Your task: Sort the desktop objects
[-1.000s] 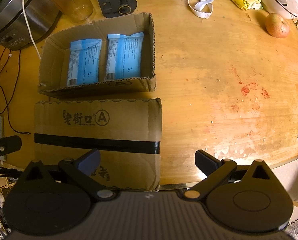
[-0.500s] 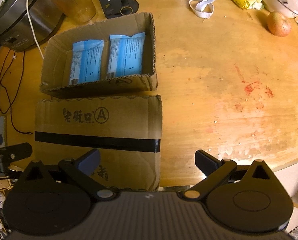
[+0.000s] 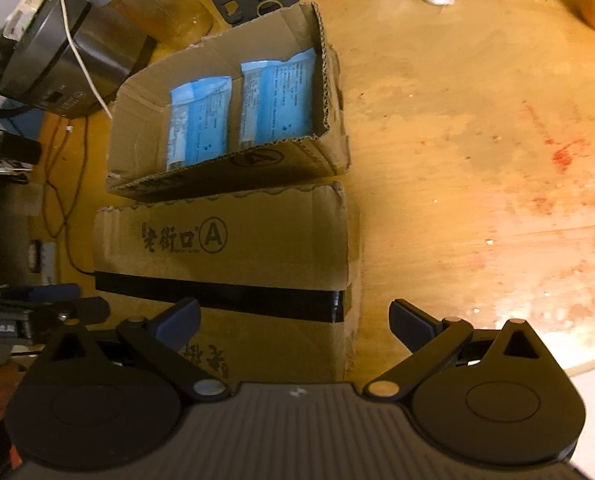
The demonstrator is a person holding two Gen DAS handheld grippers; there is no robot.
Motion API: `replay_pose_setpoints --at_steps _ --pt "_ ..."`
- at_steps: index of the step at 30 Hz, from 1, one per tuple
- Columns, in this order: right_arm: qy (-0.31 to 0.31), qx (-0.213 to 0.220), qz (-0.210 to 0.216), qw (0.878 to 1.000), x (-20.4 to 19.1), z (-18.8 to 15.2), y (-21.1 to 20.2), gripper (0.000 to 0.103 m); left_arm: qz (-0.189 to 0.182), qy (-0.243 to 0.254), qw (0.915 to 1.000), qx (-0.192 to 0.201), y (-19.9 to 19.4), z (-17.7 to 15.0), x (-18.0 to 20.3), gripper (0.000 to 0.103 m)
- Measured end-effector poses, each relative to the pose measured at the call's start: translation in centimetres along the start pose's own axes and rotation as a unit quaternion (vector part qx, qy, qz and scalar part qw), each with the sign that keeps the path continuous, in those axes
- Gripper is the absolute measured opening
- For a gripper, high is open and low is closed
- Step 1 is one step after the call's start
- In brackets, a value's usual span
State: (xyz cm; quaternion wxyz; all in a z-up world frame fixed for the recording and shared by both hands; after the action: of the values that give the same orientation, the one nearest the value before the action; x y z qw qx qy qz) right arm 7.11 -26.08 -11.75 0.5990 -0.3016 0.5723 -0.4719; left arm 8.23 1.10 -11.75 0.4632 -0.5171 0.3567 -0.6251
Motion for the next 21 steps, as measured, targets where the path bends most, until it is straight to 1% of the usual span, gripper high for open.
replay_pose_setpoints --at_steps 4,6,8,12,15,18,21 --pt "0.013 -0.003 0.033 0.999 1.2 0.0 0.7 0.103 -0.047 -0.014 0.9988 0.005 0.5 -0.1 -1.3 0.103" --pt "0.016 -0.002 0.047 0.999 1.7 -0.1 1.0 0.103 -0.072 -0.028 0.9969 0.011 0.8 0.1 -2.1 0.103" --pt "0.018 -0.005 0.069 0.997 2.2 -0.2 1.3 0.103 -0.093 -0.034 0.995 0.017 1.0 0.2 -2.7 0.103" --pt "0.027 -0.012 0.097 0.995 2.9 -0.5 1.8 0.103 -0.111 -0.04 0.9929 0.014 1.4 0.2 -3.6 0.103" --pt "0.031 -0.012 0.104 0.994 3.4 -0.6 2.1 0.103 -0.129 -0.051 0.9903 0.007 1.8 0.2 -4.2 0.103" --pt "0.035 -0.011 0.108 0.993 3.8 -0.7 2.2 0.102 -0.155 -0.071 0.9854 -0.001 2.4 0.3 -4.7 0.103" --pt "0.039 -0.007 0.112 0.993 4.0 -0.5 2.0 0.099 -0.16 -0.07 0.9845 -0.004 2.5 0.2 -4.6 0.103"
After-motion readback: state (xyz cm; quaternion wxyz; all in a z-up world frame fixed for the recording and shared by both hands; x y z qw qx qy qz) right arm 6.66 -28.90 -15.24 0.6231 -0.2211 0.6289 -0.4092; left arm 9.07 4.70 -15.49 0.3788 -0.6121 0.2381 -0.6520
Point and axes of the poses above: each gripper's, at about its wrist camera, not at the fingertips, and y roughly the way its jaws point, x to its right, z to its top, the point moved 3 cm from there along y, roughly the way its jaws point, and after that the axes turned 10 degrees about x, right-handed, at the moved point
